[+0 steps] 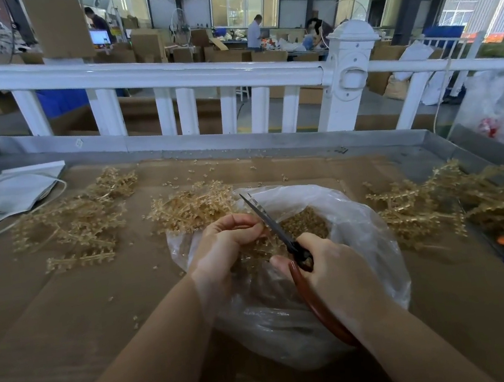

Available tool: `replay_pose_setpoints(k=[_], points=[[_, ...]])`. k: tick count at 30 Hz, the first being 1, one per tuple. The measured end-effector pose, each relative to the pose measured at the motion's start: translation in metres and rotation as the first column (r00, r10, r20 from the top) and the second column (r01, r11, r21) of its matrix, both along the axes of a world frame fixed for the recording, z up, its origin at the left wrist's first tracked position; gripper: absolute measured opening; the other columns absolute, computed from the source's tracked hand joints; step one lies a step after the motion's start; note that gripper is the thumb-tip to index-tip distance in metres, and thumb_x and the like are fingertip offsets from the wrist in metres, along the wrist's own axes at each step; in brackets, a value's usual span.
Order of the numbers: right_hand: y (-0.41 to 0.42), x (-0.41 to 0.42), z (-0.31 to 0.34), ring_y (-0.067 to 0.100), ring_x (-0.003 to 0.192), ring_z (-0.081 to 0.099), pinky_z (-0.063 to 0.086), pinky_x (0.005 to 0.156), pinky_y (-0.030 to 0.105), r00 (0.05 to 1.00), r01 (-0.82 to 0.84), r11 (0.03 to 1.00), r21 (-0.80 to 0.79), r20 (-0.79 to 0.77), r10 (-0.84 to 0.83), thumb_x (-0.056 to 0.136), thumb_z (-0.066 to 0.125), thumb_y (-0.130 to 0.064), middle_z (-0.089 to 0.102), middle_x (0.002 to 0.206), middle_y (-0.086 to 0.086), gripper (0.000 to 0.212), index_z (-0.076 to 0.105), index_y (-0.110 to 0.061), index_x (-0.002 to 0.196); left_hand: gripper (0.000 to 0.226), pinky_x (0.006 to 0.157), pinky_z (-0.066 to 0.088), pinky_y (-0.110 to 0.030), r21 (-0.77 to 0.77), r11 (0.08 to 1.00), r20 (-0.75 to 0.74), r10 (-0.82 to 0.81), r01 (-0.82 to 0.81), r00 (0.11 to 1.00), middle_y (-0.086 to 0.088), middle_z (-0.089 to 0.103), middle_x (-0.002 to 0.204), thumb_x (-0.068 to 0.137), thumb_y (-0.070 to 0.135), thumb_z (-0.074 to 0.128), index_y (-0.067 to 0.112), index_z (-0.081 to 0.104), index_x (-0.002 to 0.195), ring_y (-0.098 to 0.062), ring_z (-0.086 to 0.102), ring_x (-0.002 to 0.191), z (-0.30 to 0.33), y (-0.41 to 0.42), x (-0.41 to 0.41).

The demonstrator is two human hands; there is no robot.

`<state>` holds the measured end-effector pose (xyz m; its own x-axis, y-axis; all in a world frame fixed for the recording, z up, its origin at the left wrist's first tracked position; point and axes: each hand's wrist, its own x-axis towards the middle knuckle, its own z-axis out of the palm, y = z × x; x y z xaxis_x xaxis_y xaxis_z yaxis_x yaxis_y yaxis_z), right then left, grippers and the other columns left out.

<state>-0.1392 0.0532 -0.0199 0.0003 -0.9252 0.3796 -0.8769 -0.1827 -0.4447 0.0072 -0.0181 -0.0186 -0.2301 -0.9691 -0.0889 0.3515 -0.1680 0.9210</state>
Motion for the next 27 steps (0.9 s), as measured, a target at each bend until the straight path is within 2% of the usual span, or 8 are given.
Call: replay_pose_setpoints(k=[4, 8, 11, 16, 19, 22, 24, 27], points=[[0.0028, -0.0002, 0.0, -0.004, 0.049, 0.047, 0.036, 0.06, 0.003, 1.0, -0.005, 1.0, -0.014, -0.006, 0.005, 0.086, 0.053, -0.059, 0.042, 0.052, -0.013, 0.037, 0.034, -0.035, 0.065, 0.008, 0.049, 0.051, -0.02, 0.043, 0.999, -0.036, -0.022, 0.024, 0.999, -0.006, 0.071, 0.069, 0.081, 0.001, 0.061, 0.008, 0.065, 0.085, -0.015, 0.068, 0.061, 0.0019, -0.0001, -0.0006], [0.0043, 0.0002, 0.0003, -0.002, 0.05, 0.045, 0.037, 0.054, 0.011, 1.0, -0.01, 1.0, -0.002, -0.008, 0.01, 0.086, 0.051, -0.06, 0.043, 0.055, -0.012, 0.036, 0.034, -0.034, 0.068, 0.008, 0.049, 0.049, -0.018, 0.022, 1.0, -0.042, -0.005, 0.006, 0.999, -0.003, 0.068, 0.064, 0.07, 0.007, 0.068, 0.009, 0.063, 0.075, -0.013, 0.065, 0.057, 0.0009, -0.0015, -0.0005], [0.0042, 0.0014, 0.0009, 0.0, 0.055, 0.047, 0.033, 0.051, 0.014, 1.0, -0.025, 0.999, 0.031, 0.003, 0.025, 0.087, 0.047, -0.061, 0.046, 0.059, -0.011, 0.032, 0.036, -0.034, 0.074, 0.009, 0.05, 0.049, -0.017, 0.006, 1.0, -0.047, -0.001, 0.001, 0.999, -0.003, 0.068, 0.063, 0.077, 0.002, 0.065, 0.009, 0.063, 0.072, -0.011, 0.064, 0.056, -0.0002, -0.0023, 0.0], [0.0036, 0.0037, 0.004, -0.002, 0.056, 0.047, 0.031, 0.051, 0.013, 0.999, -0.028, 0.998, 0.064, -0.021, 0.03, 0.087, 0.044, -0.063, 0.047, 0.061, -0.011, 0.034, 0.033, -0.035, 0.072, 0.018, 0.048, 0.048, -0.015, -0.008, 1.0, -0.043, 0.005, -0.005, 0.999, -0.001, 0.067, 0.059, 0.084, -0.003, 0.059, 0.009, 0.06, 0.07, -0.009, 0.063, 0.052, 0.0006, -0.0028, 0.0004], [0.0034, 0.0031, 0.0054, -0.002, 0.058, 0.049, 0.031, 0.051, 0.012, 0.999, -0.036, 0.996, 0.078, -0.017, 0.037, 0.087, 0.045, -0.063, 0.049, 0.063, -0.011, 0.032, 0.036, -0.034, 0.075, 0.018, 0.052, 0.049, -0.017, -0.018, 1.0, -0.022, -0.003, 0.002, 1.0, 0.0, 0.067, 0.06, 0.084, -0.003, 0.058, 0.009, 0.059, 0.071, -0.008, 0.063, 0.054, 0.0001, -0.003, 0.0007], [0.0028, 0.004, 0.0051, -0.001, 0.059, 0.05, 0.032, 0.052, 0.012, 0.999, -0.033, 0.996, 0.081, -0.001, 0.033, 0.087, 0.043, -0.063, 0.05, 0.064, -0.011, 0.032, 0.039, -0.033, 0.077, 0.013, 0.066, 0.046, -0.027, -0.033, 0.999, 0.017, -0.009, 0.01, 1.0, 0.0, 0.067, 0.063, 0.083, 0.0, 0.06, 0.01, 0.061, 0.074, -0.008, 0.063, 0.059, -0.0008, -0.0022, 0.0008], [0.0025, 0.0049, 0.0045, -0.001, 0.058, 0.05, 0.032, 0.051, 0.012, 1.0, -0.027, 0.996, 0.081, 0.009, 0.026, 0.087, 0.042, -0.063, 0.051, 0.063, -0.011, 0.032, 0.039, -0.034, 0.077, 0.009, 0.07, 0.044, -0.029, -0.032, 0.999, 0.031, -0.009, 0.01, 0.999, -0.001, 0.068, 0.066, 0.082, 0.003, 0.062, 0.009, 0.062, 0.076, -0.009, 0.064, 0.062, -0.0017, -0.002, 0.0004], [0.0017, 0.0059, 0.0044, 0.0, 0.056, 0.05, 0.033, 0.05, 0.012, 0.999, -0.026, 0.997, 0.078, 0.029, 0.023, 0.089, 0.043, -0.062, 0.05, 0.061, -0.01, 0.032, 0.04, -0.033, 0.076, 0.005, 0.064, 0.049, -0.028, 0.008, 0.999, 0.017, -0.036, 0.035, 0.999, -0.004, 0.069, 0.07, 0.083, 0.004, 0.063, 0.008, 0.063, 0.081, -0.014, 0.065, 0.065, -0.0025, -0.0031, 0.0016]])
